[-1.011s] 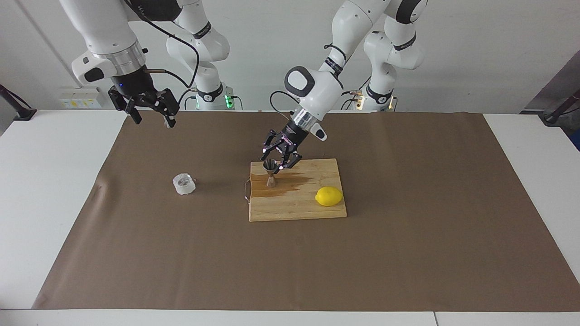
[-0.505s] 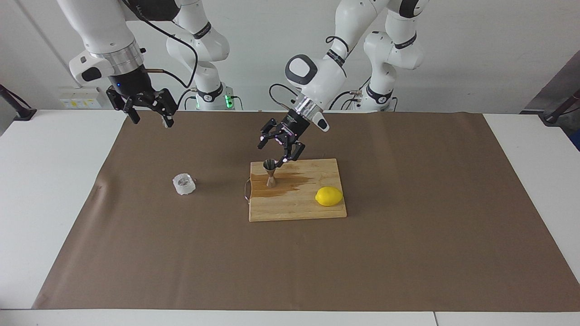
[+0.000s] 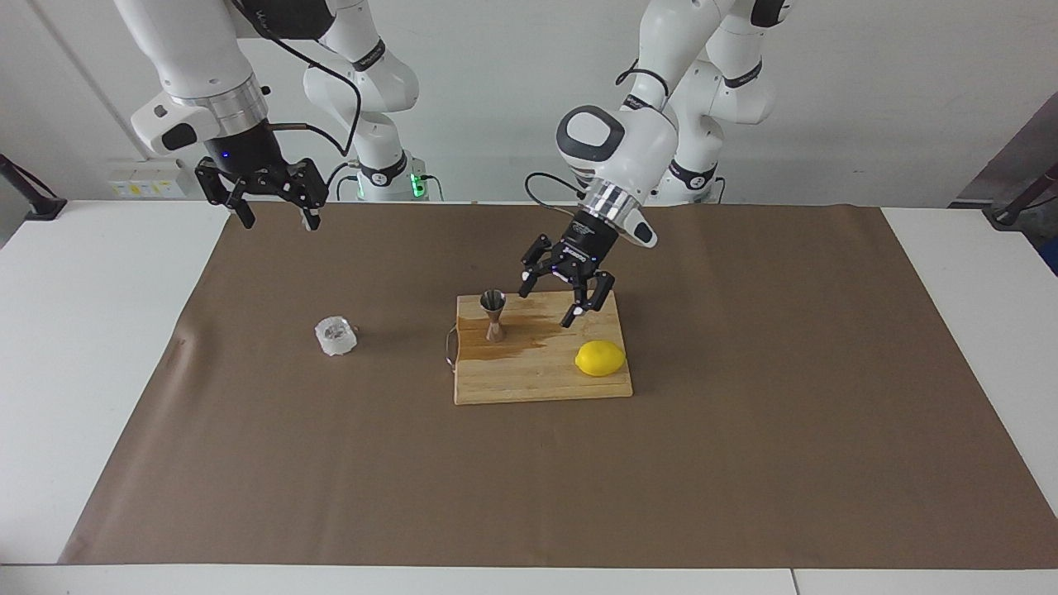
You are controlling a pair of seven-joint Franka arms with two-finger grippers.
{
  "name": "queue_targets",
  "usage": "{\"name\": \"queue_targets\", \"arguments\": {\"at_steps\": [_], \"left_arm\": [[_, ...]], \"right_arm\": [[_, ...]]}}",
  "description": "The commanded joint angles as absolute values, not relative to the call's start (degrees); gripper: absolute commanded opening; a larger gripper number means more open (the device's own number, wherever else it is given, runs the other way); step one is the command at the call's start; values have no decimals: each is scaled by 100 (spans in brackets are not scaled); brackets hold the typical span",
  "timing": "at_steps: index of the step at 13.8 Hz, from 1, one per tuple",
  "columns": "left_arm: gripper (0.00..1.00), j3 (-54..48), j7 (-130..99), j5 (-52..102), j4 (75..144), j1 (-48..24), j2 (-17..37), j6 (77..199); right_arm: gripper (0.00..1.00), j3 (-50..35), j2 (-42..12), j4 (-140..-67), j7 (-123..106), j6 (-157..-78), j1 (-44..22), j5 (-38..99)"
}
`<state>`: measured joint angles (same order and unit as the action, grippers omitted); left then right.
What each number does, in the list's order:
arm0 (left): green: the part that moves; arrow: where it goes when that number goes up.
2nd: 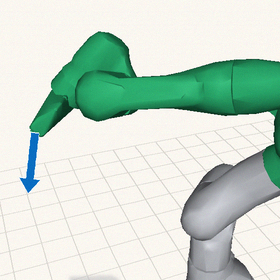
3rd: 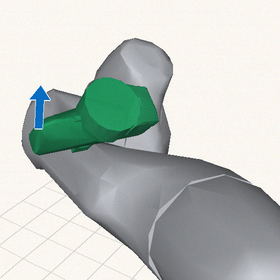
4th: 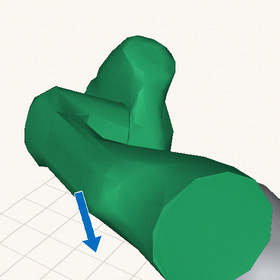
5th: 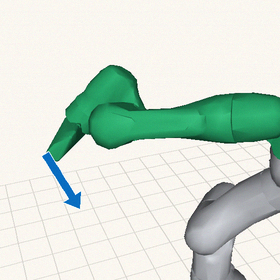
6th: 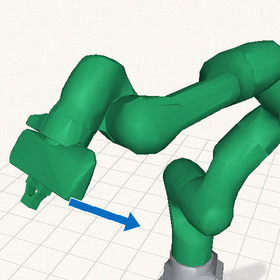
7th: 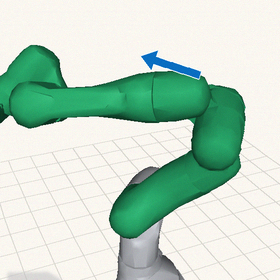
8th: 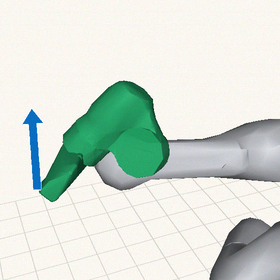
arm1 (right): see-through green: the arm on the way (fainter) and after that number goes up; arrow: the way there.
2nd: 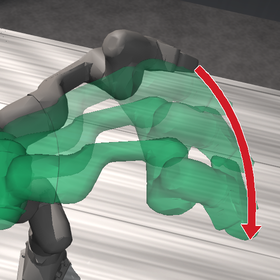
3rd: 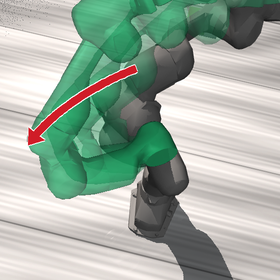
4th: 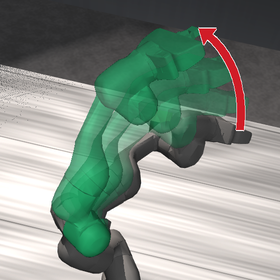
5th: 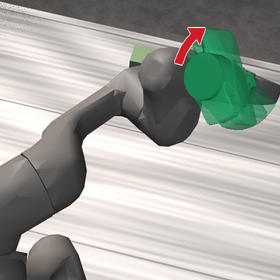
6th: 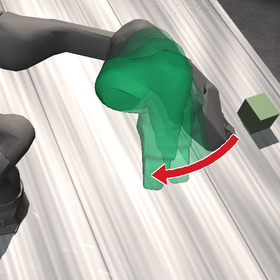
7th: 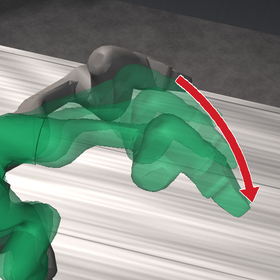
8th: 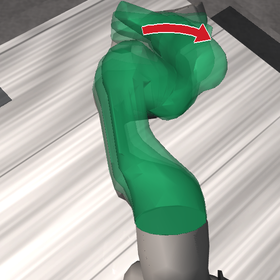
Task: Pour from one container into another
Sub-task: 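Open the left gripper and retract while the right gripper reaches the glass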
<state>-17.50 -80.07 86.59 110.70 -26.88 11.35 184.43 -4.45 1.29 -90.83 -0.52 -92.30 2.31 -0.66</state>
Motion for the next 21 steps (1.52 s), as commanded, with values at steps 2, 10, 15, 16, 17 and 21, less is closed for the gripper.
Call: {"name": "queue_targets", "arguments": {"at_steps": [2, 10, 15, 16, 17, 21], "left_arm": [[100, -1767, -7350, 8578, 11109, -2093, 993, 18369], [100, -1758, -6021, 7799, 11276, -1433, 659, 17694], [100, -1749, -6021, 5999, 11268, -643, 422, 15780], [100, -1749, -6021, 5516, 11241, -520, 396, 15437], [100, -1749, -6012, 5015, 11215, -379, 352, 15007], [100, -1749, -5985, 2888, 11031, -88, 290, 13907]], "right_arm": [[100, -492, 220, -9430, -1358, -9333, 264, -290], [100, -475, 360, -10536, -6138, -10220, 360, -281], [100, -475, 334, -11336, -7898, -10852, 431, -273], [100, -475, 317, -11512, -8241, -11124, 431, -272], [100, -466, 316, -11740, -8470, -11344, 448, -255], [100, -475, 255, -12391, -9376, -12223, 588, -132]]}}
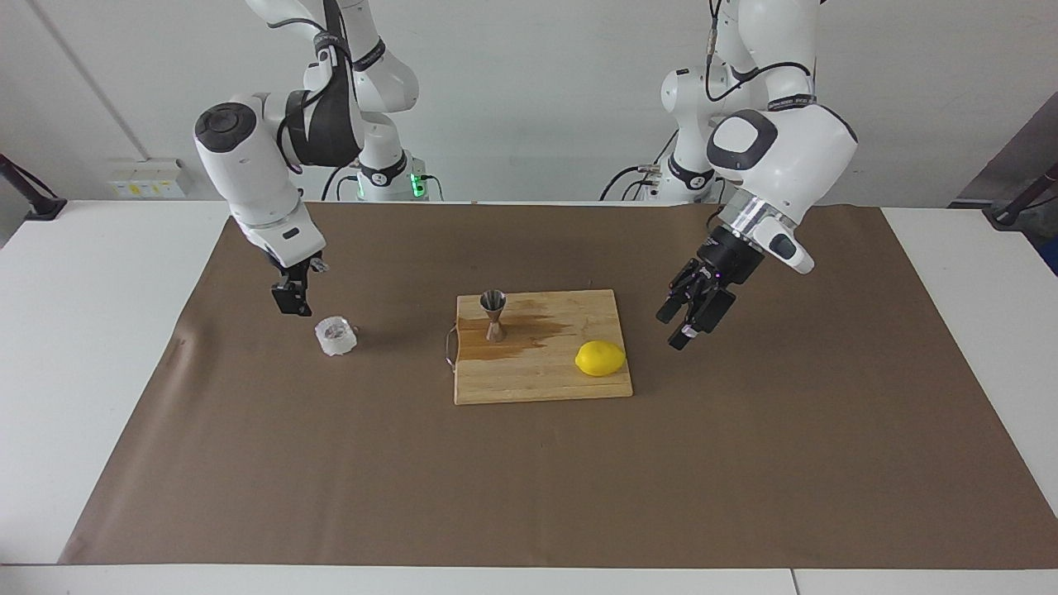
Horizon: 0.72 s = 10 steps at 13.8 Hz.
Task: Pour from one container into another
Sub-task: 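Open the left gripper and retract while the right gripper reaches the glass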
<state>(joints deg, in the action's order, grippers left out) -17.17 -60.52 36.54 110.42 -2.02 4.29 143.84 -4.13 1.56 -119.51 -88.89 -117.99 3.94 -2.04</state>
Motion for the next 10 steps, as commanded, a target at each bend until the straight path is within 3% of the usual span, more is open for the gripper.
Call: {"name": "queue_targets", "arguments": {"at_steps": [1, 6, 10], "left_arm": [[100, -1749, -5968, 2352, 11030, 17, 255, 13748], [100, -1758, -5889, 1169, 11083, 368, 79, 13070], [100, -1758, -4109, 879, 11109, 851, -44, 12324]], "right_arm": [[100, -475, 159, -12488, -9543, -12330, 598, -80], [100, -475, -246, -12752, -10255, -12936, 650, 201], [100, -475, -544, -12788, -10984, -13130, 896, 614]]}}
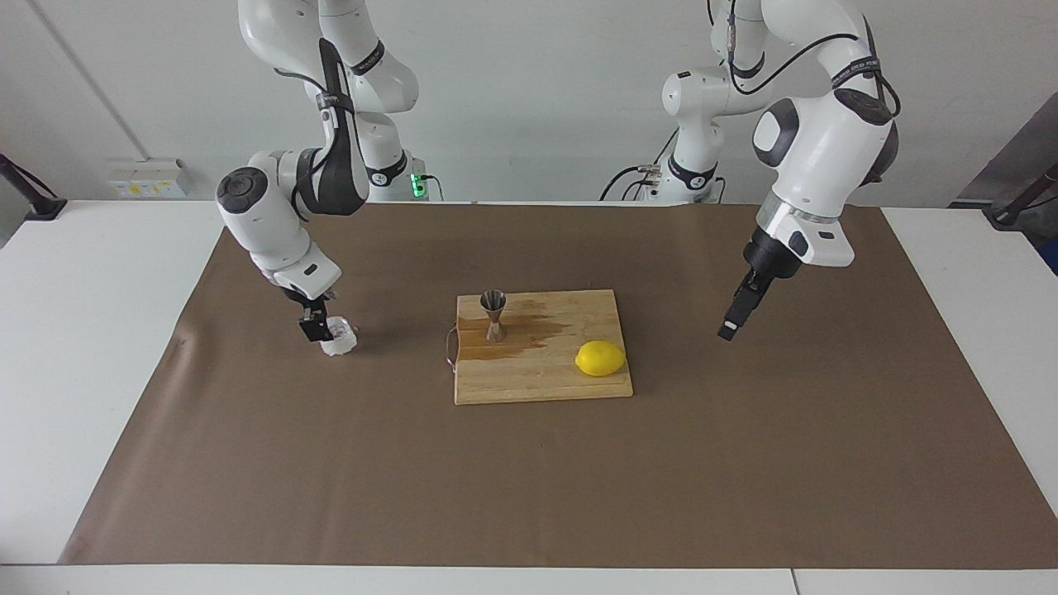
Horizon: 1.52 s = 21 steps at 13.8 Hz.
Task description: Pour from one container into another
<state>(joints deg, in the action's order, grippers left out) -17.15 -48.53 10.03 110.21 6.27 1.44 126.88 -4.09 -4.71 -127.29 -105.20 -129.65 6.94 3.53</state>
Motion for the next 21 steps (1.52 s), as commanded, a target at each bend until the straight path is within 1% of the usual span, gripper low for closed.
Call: {"name": "queue_targets", "arguments": {"at_steps": [1, 2, 5, 6, 8, 10, 12, 13, 17, 18, 19, 20, 21], "left_arm": [[100, -1758, -3617, 870, 11109, 940, -87, 12192], [100, -1749, -3247, 835, 11101, 1010, -123, 12060], [100, -1758, -2472, 54, 10978, 1011, -149, 11620], [100, -1758, -2383, 44, 10847, 1019, -158, 11445], [100, -1758, -2094, 35, 10400, 1133, -71, 10665], [100, -1758, -1296, 35, 10266, 1273, -79, 10223], [100, -1758, -907, 35, 10143, 1388, -132, 9846], [100, -1749, -853, 35, 10047, 1389, -132, 9713], [100, -1793, -905, 35, 10107, 1275, -167, 9791], [100, -1793, -914, 35, 10107, 1274, -167, 9826], [100, -1749, -897, 44, 10099, 1205, -158, 9870], [100, -1505, -888, 35, 10073, 926, -150, 9914], [100, -911, -862, 44, 10064, 462, -158, 9931]], "right_arm": [[100, -475, -554, -12797, -11152, -13209, 949, 667], [100, -475, -623, -12797, -11188, -13245, 967, 677], [100, -475, -746, -12797, -11223, -13376, 949, 975], [100, -475, -764, -12788, -11250, -13481, 941, 1054], [100, -475, -817, -12797, -11259, -13509, 940, 1099], [100, -475, -844, -12814, -11294, -13535, 932, 1291], [100, -483, -870, -12919, -11338, -13736, 932, 1388], [100, -483, -870, -12972, -11347, -13772, 914, 1476], [100, -483, -879, -12973, -11487, -13781, 897, 1670], [95, -475, -879, -12973, -11487, -13781, 905, 1766], [84, -475, -879, -12973, -11496, -13781, 914, 1784], [69, -475, -888, -12964, -11487, -13781, 940, 1784], [62, -475, -888, -12955, -11487, -13781, 958, 1793]]}}
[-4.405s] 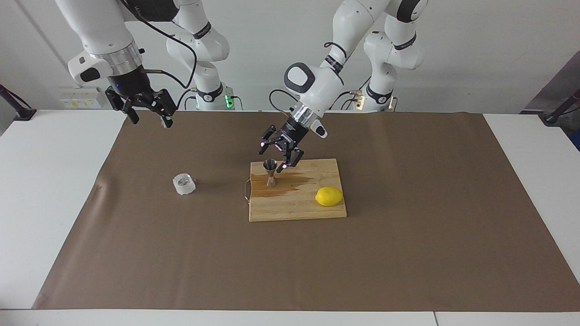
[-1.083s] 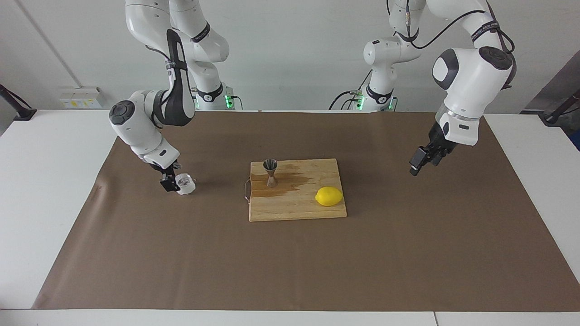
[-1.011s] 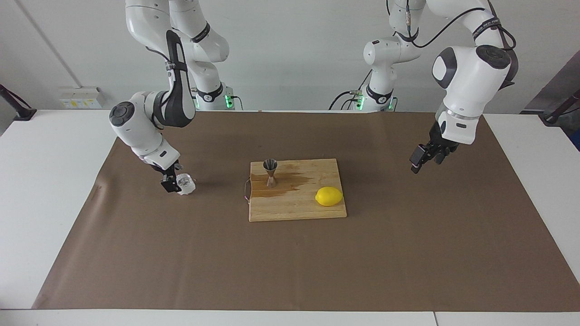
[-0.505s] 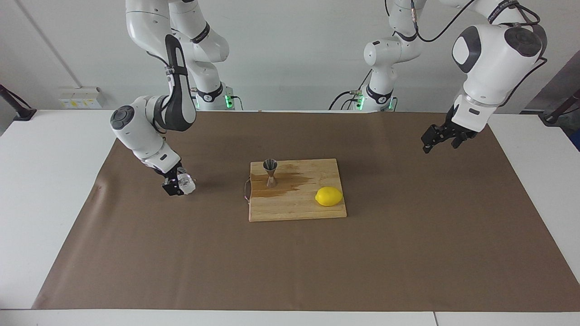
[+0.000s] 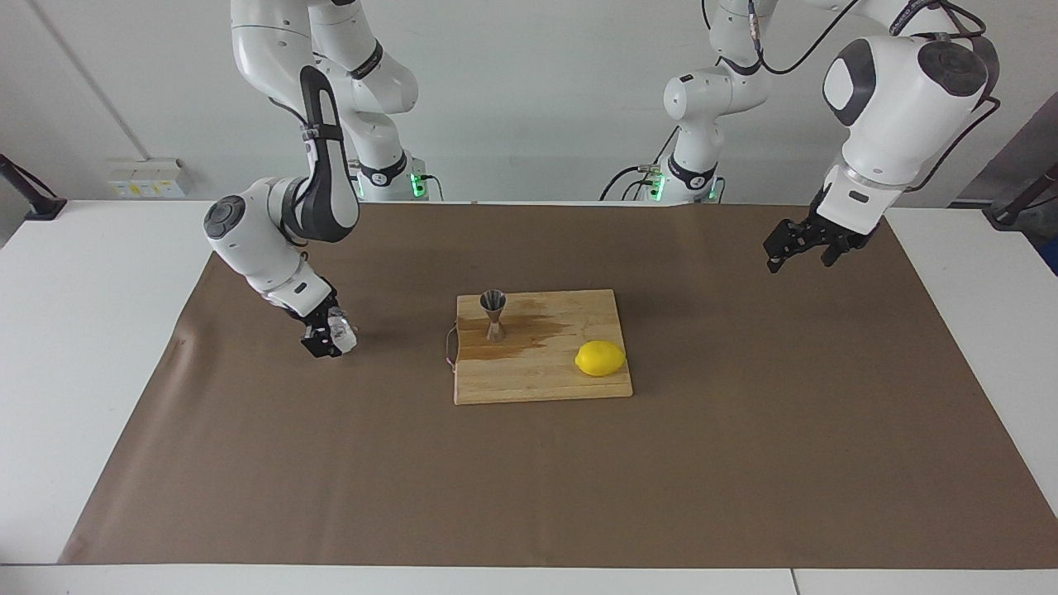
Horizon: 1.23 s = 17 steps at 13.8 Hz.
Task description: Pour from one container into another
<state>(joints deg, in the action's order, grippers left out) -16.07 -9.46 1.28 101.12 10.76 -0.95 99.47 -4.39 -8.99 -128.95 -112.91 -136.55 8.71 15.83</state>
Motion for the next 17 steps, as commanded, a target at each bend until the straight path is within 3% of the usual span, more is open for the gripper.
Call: {"name": "queue_targets", "arguments": {"at_steps": [1, 5, 7, 9, 17], "left_arm": [[100, -496, -853, 79, 10055, 66, -158, 9888], [100, -466, -756, 88, 9879, 157, -158, 9783], [100, -457, -756, 88, 9888, 211, -237, 9686], [100, -431, -765, 97, 9905, 220, -255, 9493], [100, -431, -738, 352, 9414, 202, -264, 8966]], "right_arm": [[59, -475, -896, -12938, -11487, -13781, 958, 1793], [55, -466, -896, -12929, -11479, -13790, 993, 1969], [33, -466, -896, -12920, -11435, -13834, 993, 2039], [0, -466, -896, -12911, -11400, -13843, 993, 2048], [0, -466, -809, -12797, -11030, -13764, 958, 2039]]}}
